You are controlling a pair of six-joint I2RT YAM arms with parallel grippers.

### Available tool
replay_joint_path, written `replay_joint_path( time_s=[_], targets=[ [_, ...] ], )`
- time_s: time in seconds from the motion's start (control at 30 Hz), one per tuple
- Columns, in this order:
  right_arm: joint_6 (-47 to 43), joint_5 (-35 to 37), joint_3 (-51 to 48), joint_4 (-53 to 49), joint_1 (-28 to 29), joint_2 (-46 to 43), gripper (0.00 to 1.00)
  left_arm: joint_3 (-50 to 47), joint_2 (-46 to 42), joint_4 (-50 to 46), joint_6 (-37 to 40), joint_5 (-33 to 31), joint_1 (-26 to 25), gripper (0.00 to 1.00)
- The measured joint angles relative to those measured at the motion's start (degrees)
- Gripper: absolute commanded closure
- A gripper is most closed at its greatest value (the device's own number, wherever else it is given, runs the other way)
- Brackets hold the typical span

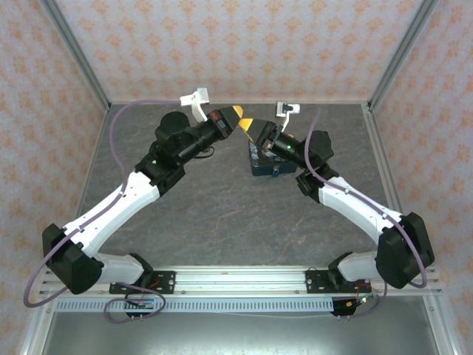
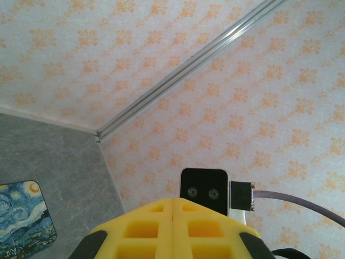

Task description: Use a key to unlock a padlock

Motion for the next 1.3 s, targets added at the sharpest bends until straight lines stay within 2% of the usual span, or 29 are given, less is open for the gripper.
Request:
replay_joint_path(
  time_s=[0.2,0.3,0.37,0.43,0.63,0.77,0.9,1.07,1.3],
  targets=[
    [1.05,0.11,0.48,0.04,0.0,0.55,0.99,0.0,0.04,0.13,0.02,-0.13,0.15,1.0],
    [0.79,0.17,0.48,-0.22,0.0,0.57,1.0,0.0,0.04,-0.04,0.13,-0.31,0.15,0.99],
    [-0.17,0.42,0.48,-1.57,0.02,0.28,1.0,0.0,0.04,-0.72,0.59,-0.63,0.15,0.83],
    [-2.58,1.18,0.24,-5.62,0.15,-0.79,1.0,0.15,0.04,-2.64,1.57,-0.72,0.09,0.62],
    [-12.48,5.66,-2.6,-23.41,0.13,-7.48,1.0,2.84,0.04,-10.19,4.44,-3.96,-0.11,0.25],
    [-19.26,10.25,-4.0,-36.22,0.09,-12.57,1.0,4.68,1.09,-16.98,5.81,-7.78,-0.11,0.09],
    [-25.68,16.26,-4.85,-49.59,0.09,-16.37,1.0,7.34,6.95,-22.51,6.43,-9.57,0.0,0.05],
    [-30.75,23.67,-5.66,-63.3,0.09,-19.63,1.0,10.21,20.04,-27.71,6.08,-9.44,0.0,0.02],
    [-33.35,28.57,-5.66,-72.11,0.09,-22.58,1.0,12.37,34.84,-30.03,4.42,-7.32,0.0,0.02]
  ],
)
